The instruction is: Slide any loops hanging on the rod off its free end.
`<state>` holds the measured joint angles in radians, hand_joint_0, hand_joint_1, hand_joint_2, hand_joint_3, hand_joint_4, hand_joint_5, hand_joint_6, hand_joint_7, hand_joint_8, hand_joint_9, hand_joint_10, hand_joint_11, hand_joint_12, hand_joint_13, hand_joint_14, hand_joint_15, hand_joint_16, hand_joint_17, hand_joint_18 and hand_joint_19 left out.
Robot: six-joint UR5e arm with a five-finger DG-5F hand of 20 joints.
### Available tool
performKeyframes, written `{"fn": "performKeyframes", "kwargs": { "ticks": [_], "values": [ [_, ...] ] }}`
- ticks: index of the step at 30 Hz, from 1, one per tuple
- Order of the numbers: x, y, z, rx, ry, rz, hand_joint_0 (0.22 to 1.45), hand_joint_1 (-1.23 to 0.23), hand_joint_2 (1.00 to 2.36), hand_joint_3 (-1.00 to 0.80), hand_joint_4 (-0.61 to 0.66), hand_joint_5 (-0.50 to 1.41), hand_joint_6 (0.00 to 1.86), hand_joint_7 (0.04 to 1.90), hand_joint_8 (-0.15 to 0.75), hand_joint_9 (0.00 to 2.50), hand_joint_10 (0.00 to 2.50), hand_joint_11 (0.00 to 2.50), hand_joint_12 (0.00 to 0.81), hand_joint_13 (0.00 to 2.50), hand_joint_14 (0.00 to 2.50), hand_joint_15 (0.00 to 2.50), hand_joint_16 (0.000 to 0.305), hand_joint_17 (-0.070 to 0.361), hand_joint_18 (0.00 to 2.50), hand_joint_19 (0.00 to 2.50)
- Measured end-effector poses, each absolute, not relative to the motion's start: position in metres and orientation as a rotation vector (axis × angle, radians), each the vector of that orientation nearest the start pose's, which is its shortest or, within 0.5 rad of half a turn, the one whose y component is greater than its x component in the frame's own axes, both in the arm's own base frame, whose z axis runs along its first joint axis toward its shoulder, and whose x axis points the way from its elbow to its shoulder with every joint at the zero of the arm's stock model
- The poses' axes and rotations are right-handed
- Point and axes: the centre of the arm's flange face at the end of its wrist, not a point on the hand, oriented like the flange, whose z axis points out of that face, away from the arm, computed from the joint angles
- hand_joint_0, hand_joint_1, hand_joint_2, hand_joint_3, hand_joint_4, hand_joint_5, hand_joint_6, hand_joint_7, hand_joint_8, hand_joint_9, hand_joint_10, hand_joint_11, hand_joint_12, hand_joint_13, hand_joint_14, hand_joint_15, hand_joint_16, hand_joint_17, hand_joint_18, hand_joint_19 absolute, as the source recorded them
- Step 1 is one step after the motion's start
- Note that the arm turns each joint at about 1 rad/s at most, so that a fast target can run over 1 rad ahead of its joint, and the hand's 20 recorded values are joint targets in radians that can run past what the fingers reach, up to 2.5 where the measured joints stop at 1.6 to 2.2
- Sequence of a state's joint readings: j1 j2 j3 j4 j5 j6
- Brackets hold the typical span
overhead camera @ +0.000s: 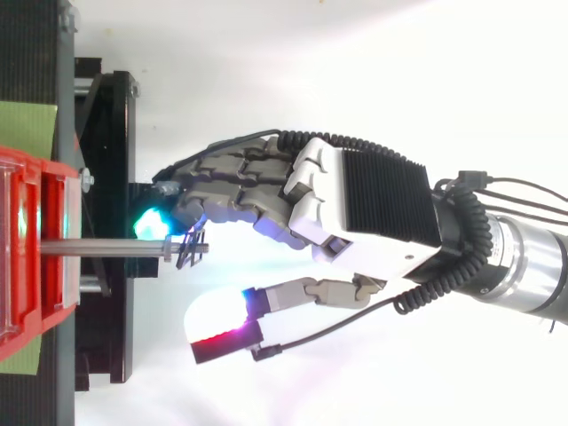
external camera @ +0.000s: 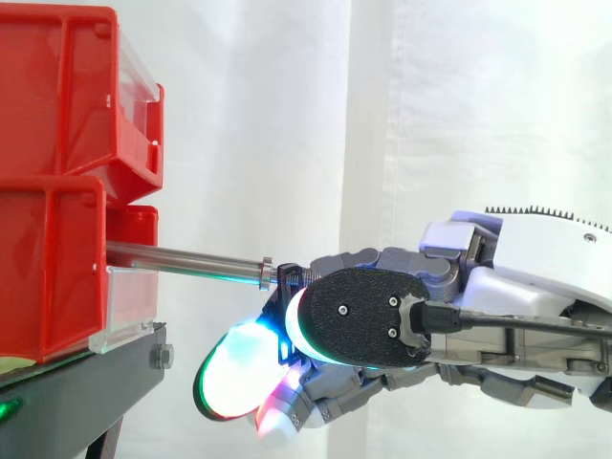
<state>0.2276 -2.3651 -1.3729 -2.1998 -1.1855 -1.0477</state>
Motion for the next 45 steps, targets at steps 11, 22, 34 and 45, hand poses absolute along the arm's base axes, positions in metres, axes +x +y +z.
{"fn": "performKeyframes", "kwargs": {
  "ticks": [11, 22, 34, 45],
  "values": [
    [0.757, -0.009, 0.187, 0.528, 1.256, 0.37, 0.57, -0.48, 1.01, -0.39, 0.21, -0.13, 0.62, 1.02, 0.292, 0.69, 0.02, 0.56, 0.384, 0.53, 0.01, 0.26, 0.053, 0.12, 0.54, 0.29],
    [0.756, -0.013, 0.187, 0.531, 1.269, 0.373, 0.57, -0.54, 1.01, -0.39, 0.22, -0.13, 0.62, 1.02, 0.293, 0.69, 0.02, 0.56, 0.384, 0.54, 0.01, 0.25, 0.053, 0.12, 0.55, 0.29],
    [0.761, -0.012, 0.196, 0.519, 1.224, 0.398, 0.6, -0.6, 1.01, -0.28, 0.2, -0.13, 0.63, 1.01, 0.289, 0.7, 0.02, 0.56, 0.378, 0.54, 0.01, 0.25, 0.052, 0.117, 0.56, 0.29],
    [0.769, -0.013, 0.21, 0.487, 1.227, 0.422, 0.62, -0.69, 1.02, -0.22, 0.22, -0.2, 0.83, 0.74, 0.285, 0.68, 0.02, 0.59, 0.377, 0.56, 0.01, 0.25, 0.051, 0.116, 0.57, 0.28]
  ]
}}
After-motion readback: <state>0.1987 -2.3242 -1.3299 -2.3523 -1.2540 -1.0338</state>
